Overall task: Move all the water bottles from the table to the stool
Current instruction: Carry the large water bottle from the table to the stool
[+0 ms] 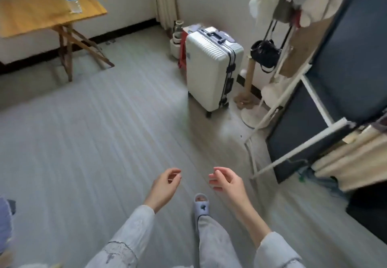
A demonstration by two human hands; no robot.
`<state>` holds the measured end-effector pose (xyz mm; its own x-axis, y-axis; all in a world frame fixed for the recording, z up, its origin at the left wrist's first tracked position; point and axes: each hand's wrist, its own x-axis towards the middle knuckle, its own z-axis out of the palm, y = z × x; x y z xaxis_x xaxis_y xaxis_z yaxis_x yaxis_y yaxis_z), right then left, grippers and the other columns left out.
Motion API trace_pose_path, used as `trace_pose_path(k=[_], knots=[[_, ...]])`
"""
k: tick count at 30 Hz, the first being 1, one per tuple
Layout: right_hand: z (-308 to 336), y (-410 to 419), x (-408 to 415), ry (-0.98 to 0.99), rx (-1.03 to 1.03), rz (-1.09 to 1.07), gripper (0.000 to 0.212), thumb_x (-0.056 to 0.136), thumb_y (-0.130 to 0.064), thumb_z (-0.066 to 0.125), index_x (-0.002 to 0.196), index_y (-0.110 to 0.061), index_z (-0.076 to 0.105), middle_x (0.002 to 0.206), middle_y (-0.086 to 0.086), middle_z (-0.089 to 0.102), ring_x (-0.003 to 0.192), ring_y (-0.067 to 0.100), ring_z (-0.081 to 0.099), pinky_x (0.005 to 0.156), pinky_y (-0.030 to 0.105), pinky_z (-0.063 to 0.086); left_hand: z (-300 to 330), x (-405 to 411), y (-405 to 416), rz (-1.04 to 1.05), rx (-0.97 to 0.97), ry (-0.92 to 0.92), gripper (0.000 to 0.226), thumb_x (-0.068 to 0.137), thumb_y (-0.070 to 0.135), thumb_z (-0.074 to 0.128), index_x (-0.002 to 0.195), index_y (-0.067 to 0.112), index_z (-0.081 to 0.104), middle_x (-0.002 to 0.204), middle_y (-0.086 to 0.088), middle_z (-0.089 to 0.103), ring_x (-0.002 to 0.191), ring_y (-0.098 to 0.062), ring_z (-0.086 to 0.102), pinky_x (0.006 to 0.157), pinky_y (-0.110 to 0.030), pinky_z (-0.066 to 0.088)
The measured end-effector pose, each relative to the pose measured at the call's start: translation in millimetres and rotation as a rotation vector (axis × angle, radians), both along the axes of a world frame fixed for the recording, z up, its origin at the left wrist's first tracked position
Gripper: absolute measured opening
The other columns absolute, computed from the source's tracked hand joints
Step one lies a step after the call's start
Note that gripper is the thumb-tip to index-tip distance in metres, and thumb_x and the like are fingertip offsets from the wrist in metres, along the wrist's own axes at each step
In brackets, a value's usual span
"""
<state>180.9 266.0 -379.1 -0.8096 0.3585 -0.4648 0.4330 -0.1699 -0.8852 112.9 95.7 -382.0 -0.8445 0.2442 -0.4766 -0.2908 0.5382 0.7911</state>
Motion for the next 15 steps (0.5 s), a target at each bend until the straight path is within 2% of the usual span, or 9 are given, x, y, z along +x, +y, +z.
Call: trace_pose_path(k=[3,9,12,15], knots=[[7,-4,-69,0.044,0.015,0.132,0.013,0.091,-0.011,0.048,0.089,-0.017,0.059,0.085,0.009,0.066,0.072,0.020,0.062,0.063,0.027,0.047,12,-48,-16,0.131,0.028,0.035,0.023,0.090,0.020,0.051,0.112,0.015,0.058,0.109,-0.009,0.066,0.102,-0.021,0.061,0.094,-0.036,0.047],[19,0,-219,0.113,0.032,0.309,0.011,0.091,-0.017,0.050,0.092,-0.019,0.061,0.083,0.005,0.069,0.069,0.014,0.065,0.065,0.027,0.051,35,-154,-23,0.281,0.079,0.104,0.021,0.089,0.024,0.054,0.110,0.021,0.058,0.108,-0.006,0.065,0.100,-0.018,0.062,0.094,-0.036,0.048],[22,-7,-289,0.120,0.048,0.395,0.012,0.091,-0.018,0.050,0.094,-0.018,0.061,0.082,0.002,0.069,0.067,0.009,0.066,0.065,0.026,0.051,40,-204,-34,0.373,0.117,0.135,0.023,0.090,0.022,0.053,0.112,0.017,0.058,0.109,-0.006,0.064,0.103,-0.018,0.061,0.096,-0.036,0.047],[21,-23,-344,0.112,0.048,0.470,0.013,0.091,-0.018,0.050,0.096,-0.016,0.061,0.081,0.001,0.069,0.071,0.014,0.066,0.066,0.026,0.052,36,-239,-52,0.476,0.136,0.129,0.018,0.089,0.020,0.053,0.107,0.020,0.057,0.109,-0.008,0.064,0.103,-0.022,0.060,0.095,-0.038,0.047]])
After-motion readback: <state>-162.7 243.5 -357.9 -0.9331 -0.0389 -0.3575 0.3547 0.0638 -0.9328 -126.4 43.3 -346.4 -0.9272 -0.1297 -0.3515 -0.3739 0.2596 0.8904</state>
